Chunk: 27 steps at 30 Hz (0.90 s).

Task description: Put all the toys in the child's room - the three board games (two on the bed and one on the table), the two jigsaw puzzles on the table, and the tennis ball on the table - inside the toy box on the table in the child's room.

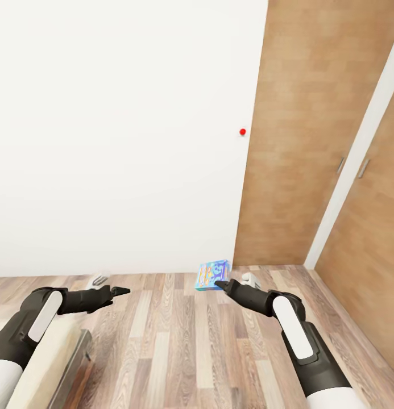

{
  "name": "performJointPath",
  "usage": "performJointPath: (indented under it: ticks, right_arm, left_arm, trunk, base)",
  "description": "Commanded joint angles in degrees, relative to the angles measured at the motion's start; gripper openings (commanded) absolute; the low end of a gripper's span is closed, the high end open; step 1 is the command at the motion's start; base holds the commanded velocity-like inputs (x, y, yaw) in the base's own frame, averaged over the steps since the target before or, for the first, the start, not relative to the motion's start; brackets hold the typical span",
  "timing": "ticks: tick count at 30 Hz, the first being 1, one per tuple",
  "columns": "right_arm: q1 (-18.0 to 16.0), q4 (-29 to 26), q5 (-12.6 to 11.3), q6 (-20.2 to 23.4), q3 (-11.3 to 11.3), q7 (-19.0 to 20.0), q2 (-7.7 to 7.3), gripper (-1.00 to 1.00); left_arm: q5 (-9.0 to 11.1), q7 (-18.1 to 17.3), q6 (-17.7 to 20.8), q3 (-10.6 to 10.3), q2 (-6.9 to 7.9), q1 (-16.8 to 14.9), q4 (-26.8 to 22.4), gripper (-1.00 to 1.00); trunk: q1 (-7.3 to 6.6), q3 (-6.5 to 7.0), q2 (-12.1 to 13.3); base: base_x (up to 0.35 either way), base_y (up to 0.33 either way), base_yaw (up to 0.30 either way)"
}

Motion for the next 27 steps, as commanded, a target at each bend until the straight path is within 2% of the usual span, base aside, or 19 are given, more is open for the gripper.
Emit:
performJointPath:
  ticks: [1, 19, 27]
  right_arm:
    - [-0.1, 0.0, -0.3, 0.2, 0.0, 0.0, 0.03, -1.0]
    - [-0.1, 0.0, -0.3, 0.2, -0.1, 0.0, 0.02, -1.0]
    - [-0.1, 0.0, -0.3, 0.3, -0.4, 0.0, -0.04, -1.0]
  left_arm:
    - [-0.4, -0.4, 0.3, 0.1, 0.0, 0.0, 0.0, 1.0]
    - [-0.4, -0.4, 0.3, 0.0, -0.06, 0.0, 0.0, 1.0]
    - [-0.4, -0.5, 0.4, 0.6, 0.0, 0.0, 0.0, 1.0]
  trunk:
    - [-0.19, 0.04, 0.3]
    - [-0.19, -0.31, 0.3]
    - [-0.19, -0.47, 0.3]
  base:
    - [0.0, 0.0, -0.271]
    - [0.0, 0.0, -0.271]
    - [0.0, 0.0, -0.271]
